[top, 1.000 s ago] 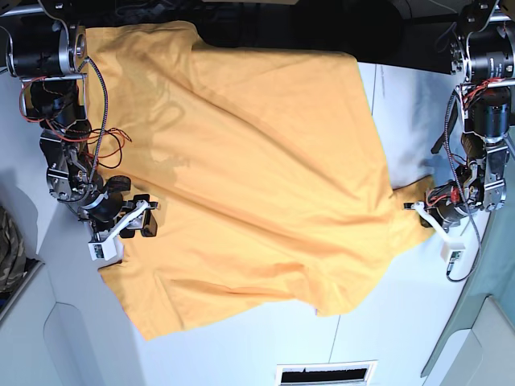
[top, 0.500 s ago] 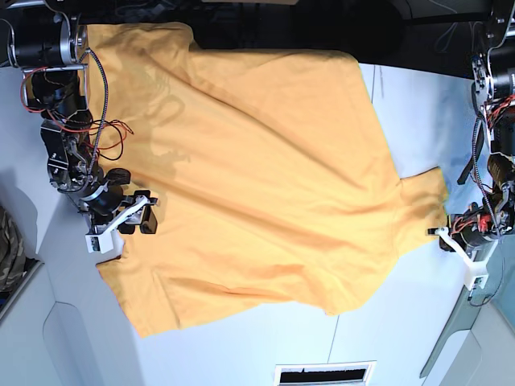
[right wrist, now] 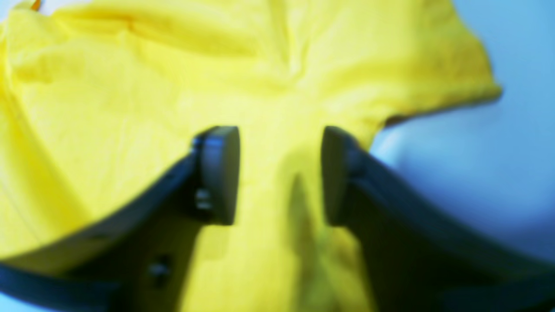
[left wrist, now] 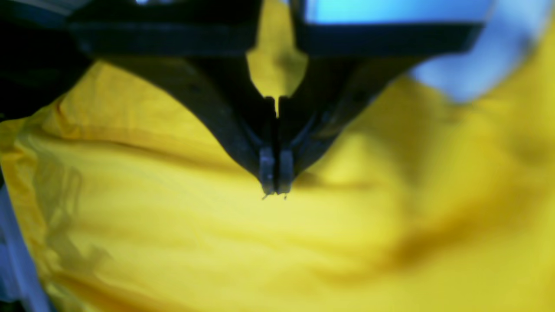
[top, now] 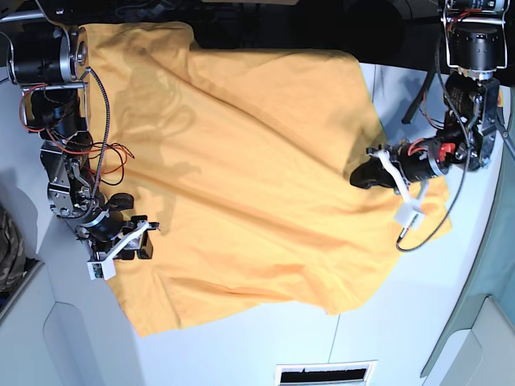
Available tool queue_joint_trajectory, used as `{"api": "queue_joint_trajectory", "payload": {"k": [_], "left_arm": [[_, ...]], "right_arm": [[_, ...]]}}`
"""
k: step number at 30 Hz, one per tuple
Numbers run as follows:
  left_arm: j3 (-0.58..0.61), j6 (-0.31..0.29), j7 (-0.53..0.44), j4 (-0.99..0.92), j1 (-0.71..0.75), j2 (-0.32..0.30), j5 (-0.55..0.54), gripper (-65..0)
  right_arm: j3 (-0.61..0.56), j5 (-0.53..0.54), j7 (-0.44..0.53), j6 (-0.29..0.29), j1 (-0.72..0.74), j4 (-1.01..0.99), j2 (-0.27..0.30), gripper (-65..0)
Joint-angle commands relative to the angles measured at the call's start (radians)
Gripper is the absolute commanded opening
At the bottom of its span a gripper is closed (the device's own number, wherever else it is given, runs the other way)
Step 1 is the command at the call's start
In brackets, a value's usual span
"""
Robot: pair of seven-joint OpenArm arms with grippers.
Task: Layout the t-shirt on the table in an organized manner, then fold the t-shirt properly
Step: 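Move the left gripper onto the shirt body and pinch the fabric, then drag the fabric with the left gripper to square the shirt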
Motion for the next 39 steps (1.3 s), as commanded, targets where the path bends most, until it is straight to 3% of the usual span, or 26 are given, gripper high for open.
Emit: {"api": "queue_joint_trajectory", "payload": {"k": [1, 4, 6, 8, 12, 15, 20, 25, 29, 36, 39], "left_arm": [[-0.005, -0.009, -0.017, 0.018, 0.002, 0.003, -0.003, -65.0], [-0.005, -0.009, -0.031, 0.010, 0.049, 0.048, 0.064, -65.0], [-0.005, 0.004, -0.056, -0.018, 0.062, 0.060, 0.129, -65.0], [-0.005, 0.076, -0.083, -0.065, 0.055, 0.061, 0.198, -65.0], [-0.005, 0.133, -0.105, -0.177, 0.002, 0.045, 0.314, -65.0], [-0.005, 0.166, -0.115, -0.272, -0.076, 0.019, 0.327, -65.0], [-0.005, 0.166, -0.140, -0.419, -0.254, 0.011, 0.388, -65.0], [-0.005, 0.180, -0.178, -0.548, -0.424, 0.013, 0.406, -65.0], [-0.005, 0.181, -0.184, -0.619, -0.522, 0.026, 0.427, -65.0], [-0.005, 0.198, -0.190, -0.633, -0.563, 0.061, 0.416, -65.0], [-0.005, 0.173, -0.163, -0.616, -0.565, 0.054, 0.324, -65.0]], "right_arm": [[0.003, -0.009, 0.016, 0.000, 0.023, 0.016, 0.008, -50.0], [0.003, -0.092, 0.016, 0.012, 0.016, 0.012, 0.004, -65.0], [0.002, -0.146, 0.015, 0.029, 0.012, 0.005, 0.004, -65.0], [0.002, -0.170, 0.016, 0.030, 0.003, 0.003, 0.011, -65.0], [0.002, -0.169, 0.016, 0.030, -0.027, 0.003, 0.040, -65.0], [0.002, -0.134, 0.016, 0.032, -0.049, 0.003, 0.061, -65.0], [0.003, -0.098, 0.015, 0.089, -0.093, 0.005, 0.082, -65.0], [0.003, -0.095, 0.015, 0.087, -0.166, 0.031, 0.087, -65.0], [0.003, -0.032, 0.015, 0.092, -0.272, 0.127, 0.086, -65.0], [0.007, -0.005, 0.010, 0.098, -0.440, 0.378, 0.081, -65.0], [0.010, -0.004, -0.005, 0.097, -0.449, 0.440, 0.081, -65.0]]}}
